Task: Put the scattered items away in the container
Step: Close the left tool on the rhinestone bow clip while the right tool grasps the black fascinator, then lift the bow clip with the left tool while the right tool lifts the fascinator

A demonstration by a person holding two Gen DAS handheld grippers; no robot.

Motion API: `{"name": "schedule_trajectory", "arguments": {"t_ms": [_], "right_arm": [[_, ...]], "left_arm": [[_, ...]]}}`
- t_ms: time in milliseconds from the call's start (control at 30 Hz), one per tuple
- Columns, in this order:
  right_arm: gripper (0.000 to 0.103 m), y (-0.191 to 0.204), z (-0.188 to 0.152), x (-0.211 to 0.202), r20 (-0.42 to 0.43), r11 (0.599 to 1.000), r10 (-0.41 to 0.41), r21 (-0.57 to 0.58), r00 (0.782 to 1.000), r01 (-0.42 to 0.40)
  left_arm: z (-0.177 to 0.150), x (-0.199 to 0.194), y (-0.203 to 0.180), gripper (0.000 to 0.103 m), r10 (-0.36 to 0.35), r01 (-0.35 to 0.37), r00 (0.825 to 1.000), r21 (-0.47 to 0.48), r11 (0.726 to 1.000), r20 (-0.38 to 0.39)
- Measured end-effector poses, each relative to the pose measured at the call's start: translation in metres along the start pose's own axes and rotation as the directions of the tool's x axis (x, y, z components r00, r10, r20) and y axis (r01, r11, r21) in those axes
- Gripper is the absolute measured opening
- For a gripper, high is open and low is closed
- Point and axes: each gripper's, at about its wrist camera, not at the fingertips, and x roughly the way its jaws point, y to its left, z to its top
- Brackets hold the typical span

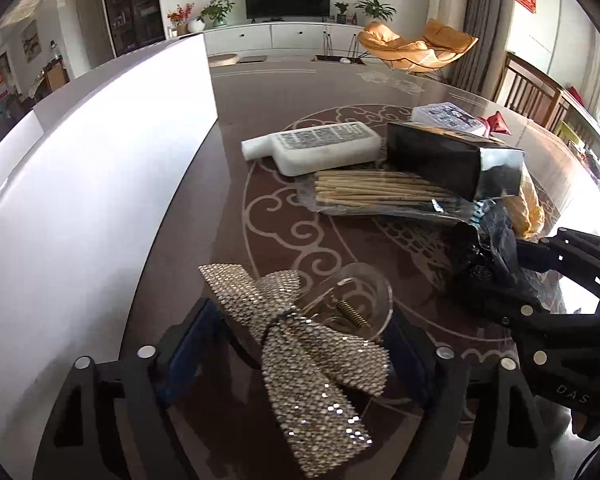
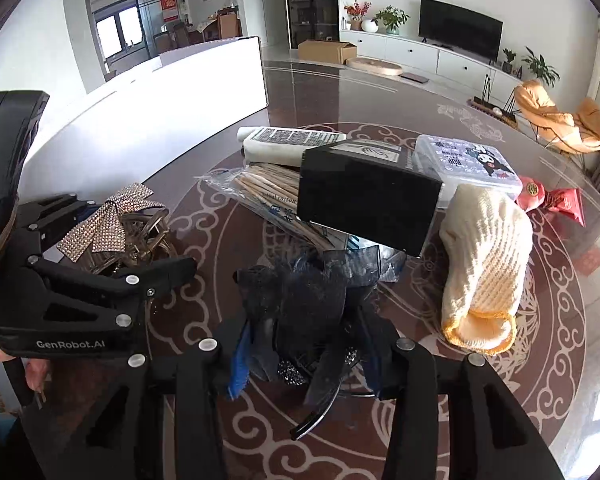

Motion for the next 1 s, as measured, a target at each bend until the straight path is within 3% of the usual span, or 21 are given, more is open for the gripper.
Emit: {"name": "schedule_trajectory", "arguments": {"t_ms": [33, 200, 367, 400, 433, 467, 500, 600, 667, 1000], "right_arm": [[0.045, -0.002, -0.004, -0.003, -0.007, 1.000, -0.015, -0.007, 1.000, 0.015], [0.045, -0.030, -0.052, -0.042, -0.013, 0.997, -0.074, 0.014, 0.997, 0.074], [0.047, -0.054, -0.103, -0.083, 0.002, 0.982, -0.171, 0.082, 0.985, 0.170], [0.049, -0.059, -0.108, -0.086, 0.003, 0.979, -0.176, 0.109, 0.984, 0.174], [0.063, -0.062, -0.111, -0.088, -0.001, 0.974, -0.184, 0.134, 0.983, 0.183], [0.084, -0.065, -0.113, -0.089, -0.007, 0.969, -0.197, 0.150, 0.980, 0.196], [0.091, -0.064, -0.114, -0.087, -0.025, 0.964, -0.209, 0.161, 0.978, 0.210], [0.094, -0.056, -0.116, -0.091, -0.026, 0.962, -0.228, 0.149, 0.973, 0.229], [0.101, -0.054, -0.115, -0.088, -0.030, 0.958, -0.252, 0.134, 0.967, 0.254], [0.103, -0.061, -0.119, -0.086, -0.046, 0.959, -0.215, 0.178, 0.976, 0.219]], "left_arm": [[0.001, -0.002, -0.005, 0.064, -0.022, 0.022, 1.000, 0.017, 1.000, 0.001], [-0.016, -0.017, -0.041, 0.062, -0.123, 0.120, 0.992, 0.104, 0.987, 0.024], [-0.048, -0.039, -0.072, 0.065, -0.099, 0.091, 0.994, 0.161, 0.983, 0.044], [-0.050, -0.039, -0.073, 0.067, -0.093, 0.087, 0.995, 0.143, 0.986, 0.040], [-0.051, -0.039, -0.072, 0.076, -0.077, 0.071, 0.996, 0.128, 0.989, 0.037], [-0.052, -0.040, -0.071, 0.087, -0.057, 0.053, 0.998, 0.114, 0.992, 0.032], [-0.053, -0.040, -0.068, 0.090, -0.048, 0.046, 0.999, 0.098, 0.994, 0.023], [-0.051, -0.040, -0.062, 0.094, -0.045, 0.044, 0.999, 0.080, 0.996, 0.014], [-0.049, -0.038, -0.060, 0.102, -0.038, 0.038, 0.999, 0.069, 0.997, 0.003], [-0.046, -0.035, -0.058, 0.103, -0.037, 0.037, 0.999, 0.059, 0.998, 0.002]]}}
